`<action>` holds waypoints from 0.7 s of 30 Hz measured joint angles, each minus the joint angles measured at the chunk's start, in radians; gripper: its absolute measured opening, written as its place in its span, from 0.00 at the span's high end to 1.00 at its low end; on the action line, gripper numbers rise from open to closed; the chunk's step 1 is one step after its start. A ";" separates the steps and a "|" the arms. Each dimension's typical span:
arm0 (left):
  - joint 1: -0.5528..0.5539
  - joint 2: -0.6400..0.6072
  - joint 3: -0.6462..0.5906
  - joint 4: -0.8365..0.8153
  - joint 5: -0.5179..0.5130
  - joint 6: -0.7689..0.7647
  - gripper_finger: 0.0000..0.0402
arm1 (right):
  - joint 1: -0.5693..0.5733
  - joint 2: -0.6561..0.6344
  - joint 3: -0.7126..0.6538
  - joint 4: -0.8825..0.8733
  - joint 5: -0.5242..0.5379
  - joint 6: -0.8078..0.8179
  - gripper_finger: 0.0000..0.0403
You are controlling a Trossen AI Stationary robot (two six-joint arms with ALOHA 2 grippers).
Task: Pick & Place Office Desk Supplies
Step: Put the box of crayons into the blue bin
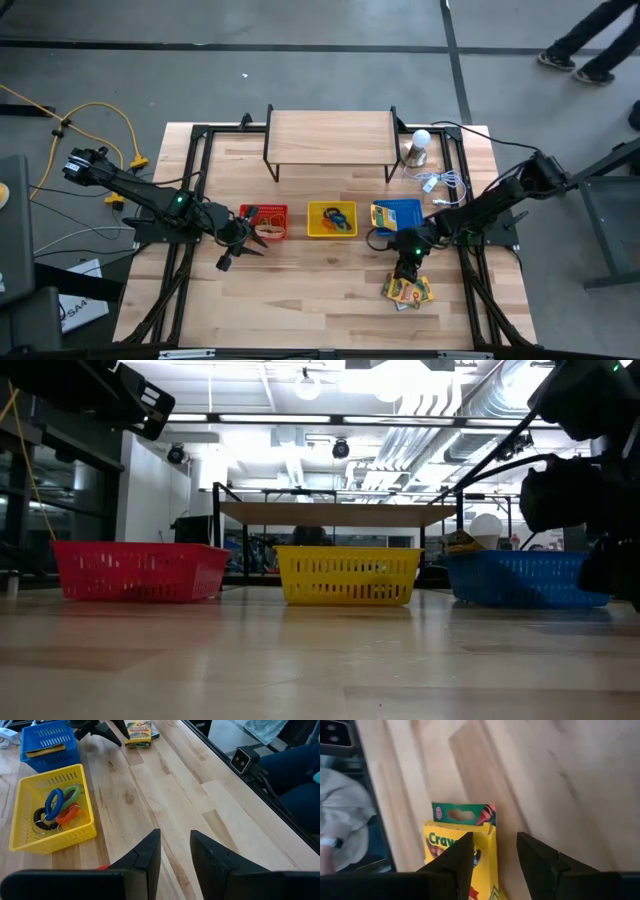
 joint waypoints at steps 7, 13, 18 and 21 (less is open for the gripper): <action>0.000 0.000 0.000 0.000 0.000 0.000 0.75 | -0.002 0.070 0.001 0.110 -0.084 -0.002 0.65; 0.000 0.000 0.000 0.000 0.000 0.000 0.75 | -0.010 0.071 -0.001 0.116 -0.121 -0.002 0.65; 0.000 0.000 0.000 0.000 0.000 0.000 0.75 | -0.009 0.071 -0.001 0.131 -0.137 -0.003 0.65; 0.000 0.000 0.000 0.000 0.000 0.000 0.75 | -0.009 0.071 -0.001 0.143 -0.137 -0.003 0.65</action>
